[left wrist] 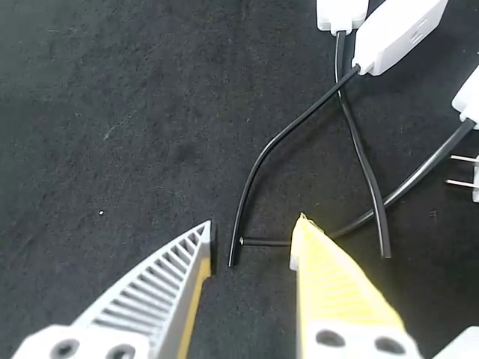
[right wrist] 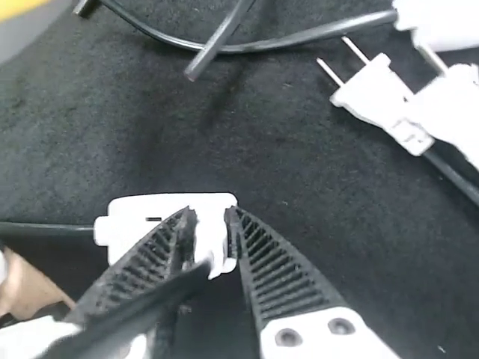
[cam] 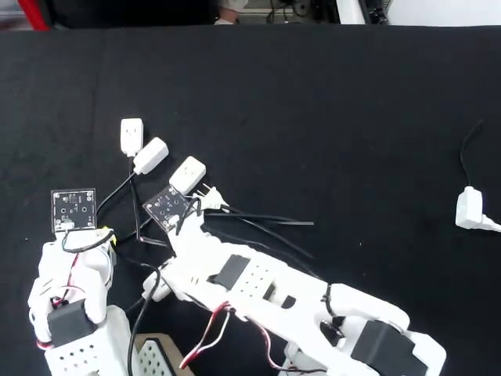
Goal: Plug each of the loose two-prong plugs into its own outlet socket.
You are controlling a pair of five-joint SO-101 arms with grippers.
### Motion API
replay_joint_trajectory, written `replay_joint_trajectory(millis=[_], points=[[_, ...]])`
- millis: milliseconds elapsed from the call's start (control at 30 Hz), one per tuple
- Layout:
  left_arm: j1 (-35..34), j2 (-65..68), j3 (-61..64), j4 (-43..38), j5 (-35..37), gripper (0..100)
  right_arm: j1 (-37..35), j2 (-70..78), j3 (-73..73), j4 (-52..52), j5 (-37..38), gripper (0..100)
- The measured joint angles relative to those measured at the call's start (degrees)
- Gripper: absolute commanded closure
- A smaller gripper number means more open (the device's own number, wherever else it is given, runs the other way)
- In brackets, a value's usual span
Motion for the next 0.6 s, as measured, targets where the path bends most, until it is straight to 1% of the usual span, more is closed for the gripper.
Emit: replay_joint_trajectory(millis=[100, 333, 500, 600], points=[[0.00, 0.00, 0.18, 0.00, 0.00, 82, 2.99, -0.53, -0.18, 2.20, 1.76, 98.7], [0.00, 0.09, 0.18, 0.00, 0.00, 82, 12.92, -0.70, -1.76, 9.85, 7.30, 98.7], [0.00, 0.09, 0.35, 0.00, 0.00, 82, 19.69, -0.79, -1.93, 12.75, 10.99, 98.7], [0.00, 0.09, 0.35, 0.00, -0.09, 82, 24.44, -0.88, -1.93, 14.51, 14.51, 98.7]])
